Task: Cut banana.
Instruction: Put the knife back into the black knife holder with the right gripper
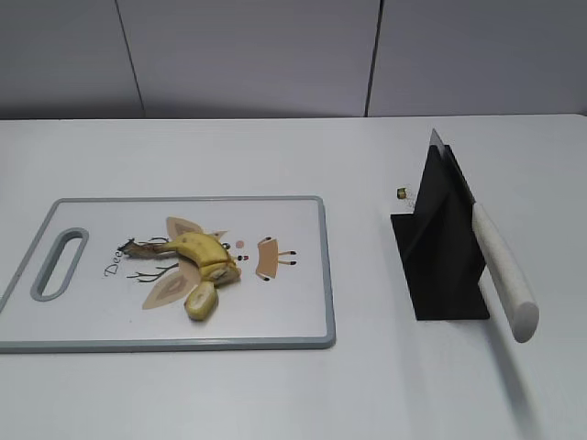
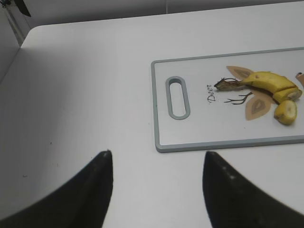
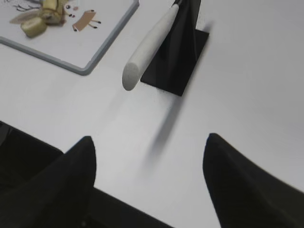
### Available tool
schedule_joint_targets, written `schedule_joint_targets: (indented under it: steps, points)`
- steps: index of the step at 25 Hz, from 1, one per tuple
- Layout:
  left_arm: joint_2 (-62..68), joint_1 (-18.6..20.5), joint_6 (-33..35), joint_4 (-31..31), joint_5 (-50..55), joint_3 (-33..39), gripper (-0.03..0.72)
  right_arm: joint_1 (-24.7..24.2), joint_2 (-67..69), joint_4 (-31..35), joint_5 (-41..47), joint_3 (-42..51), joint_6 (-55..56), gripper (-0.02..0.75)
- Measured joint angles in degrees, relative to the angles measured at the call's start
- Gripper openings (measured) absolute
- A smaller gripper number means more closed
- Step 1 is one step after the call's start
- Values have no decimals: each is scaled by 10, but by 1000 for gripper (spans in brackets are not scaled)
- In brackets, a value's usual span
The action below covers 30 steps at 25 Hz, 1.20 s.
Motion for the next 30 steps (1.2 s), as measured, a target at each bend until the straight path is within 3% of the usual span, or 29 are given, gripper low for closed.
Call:
schedule_joint_targets:
  steps: [13, 23, 30]
  points:
    - [0, 0, 0, 0, -1, 0, 583, -7, -63, 2, 1, 0, 0, 533]
    - [0, 0, 0, -1, -1, 0, 583, -122, -63, 4, 1, 0, 0, 533]
    - [0, 0, 0, -1, -1, 0, 583, -157, -63, 4, 1, 0, 0, 533]
